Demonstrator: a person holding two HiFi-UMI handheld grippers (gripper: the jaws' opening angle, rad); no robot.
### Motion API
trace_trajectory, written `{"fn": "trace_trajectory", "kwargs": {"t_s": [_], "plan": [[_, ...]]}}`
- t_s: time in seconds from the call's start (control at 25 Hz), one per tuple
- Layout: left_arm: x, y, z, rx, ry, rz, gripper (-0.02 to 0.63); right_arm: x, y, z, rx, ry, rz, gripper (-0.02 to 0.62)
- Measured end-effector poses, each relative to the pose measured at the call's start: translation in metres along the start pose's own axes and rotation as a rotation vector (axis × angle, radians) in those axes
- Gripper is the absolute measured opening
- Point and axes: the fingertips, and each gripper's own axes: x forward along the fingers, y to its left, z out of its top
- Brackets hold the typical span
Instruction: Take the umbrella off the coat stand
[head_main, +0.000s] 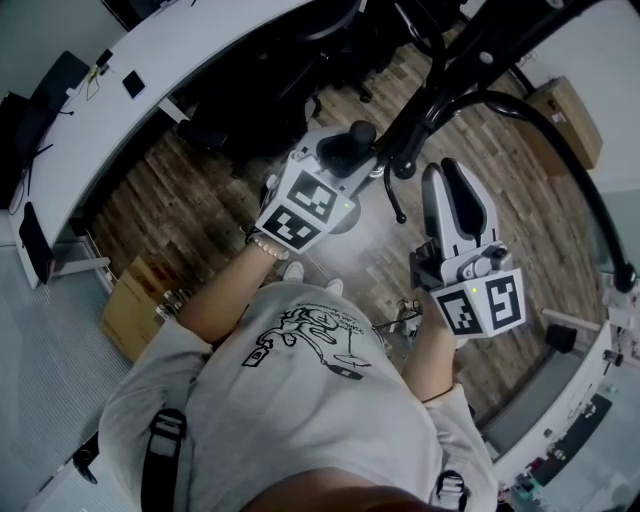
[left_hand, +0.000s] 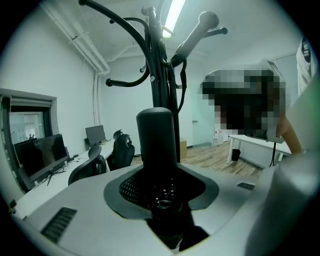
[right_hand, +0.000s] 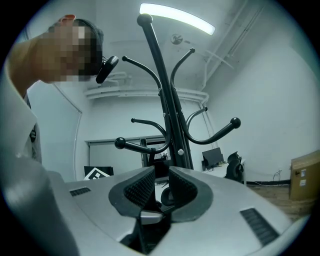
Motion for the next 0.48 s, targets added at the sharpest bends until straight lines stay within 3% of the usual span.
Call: {"fn": "trace_trajectory", "kwargs": {"t_s": [0.48], "plan": [[0.008,-0.017,-0.011,0.010,0.012,-0.026,0.187,-0.014,-0.002,-0.022,-0.051,0.052,-0.022,0.077]]}}
